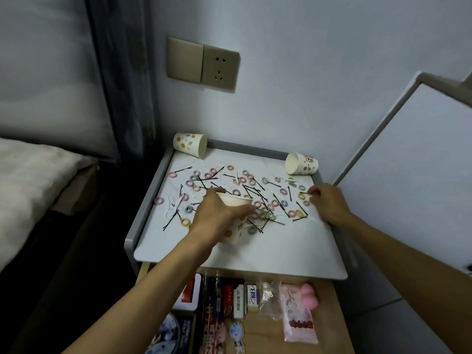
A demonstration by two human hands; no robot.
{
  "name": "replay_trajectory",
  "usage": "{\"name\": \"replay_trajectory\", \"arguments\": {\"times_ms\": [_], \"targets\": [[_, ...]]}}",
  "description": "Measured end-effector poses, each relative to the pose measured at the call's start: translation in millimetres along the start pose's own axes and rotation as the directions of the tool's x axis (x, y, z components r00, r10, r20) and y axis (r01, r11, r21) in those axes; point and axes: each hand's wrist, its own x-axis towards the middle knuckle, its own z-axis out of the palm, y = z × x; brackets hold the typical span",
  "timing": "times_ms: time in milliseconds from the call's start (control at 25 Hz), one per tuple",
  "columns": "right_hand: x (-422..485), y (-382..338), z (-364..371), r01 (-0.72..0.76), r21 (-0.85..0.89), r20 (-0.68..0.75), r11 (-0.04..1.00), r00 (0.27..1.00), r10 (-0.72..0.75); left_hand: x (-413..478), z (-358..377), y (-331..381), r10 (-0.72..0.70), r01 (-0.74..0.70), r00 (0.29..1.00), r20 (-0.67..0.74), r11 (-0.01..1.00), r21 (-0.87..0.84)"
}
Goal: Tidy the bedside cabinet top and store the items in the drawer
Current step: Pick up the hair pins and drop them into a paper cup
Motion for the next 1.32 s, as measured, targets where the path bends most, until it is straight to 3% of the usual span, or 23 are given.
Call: {"name": "replay_trajectory", "arguments": {"times_ms": [560,640,760,1200,1320], "targets": [[21,-8,14,0.040,-0.233,-0.005,0.972,0.999,-0.042,10,-3,-1,0.018,-0.024,0.994,0.108,0.998,0.051],[12,-12,14,0.086,-0.173,-0.029,0.981,0.995,-0.093,11,-6,0,0.028,-0.035,0.994,0.103,0.997,0.065],[-2,-12,18,0.123,-0.064,0.043,0.990,0.992,-0.121,13,-12,1,0.033,-0.040,0.996,0.083,0.996,0.077],[-1,-8,28,-0.063,-0.060,0.012,0.996,0.998,0.064,14,-4,7,0.044,-0.049,0.996,0.084,0.997,0.060],[5,-9,28,-0.107,-0.136,0.057,0.985,0.992,0.116,15,-4,7,0.045,-0.051,0.996,0.083,0.996,0.070]]}}
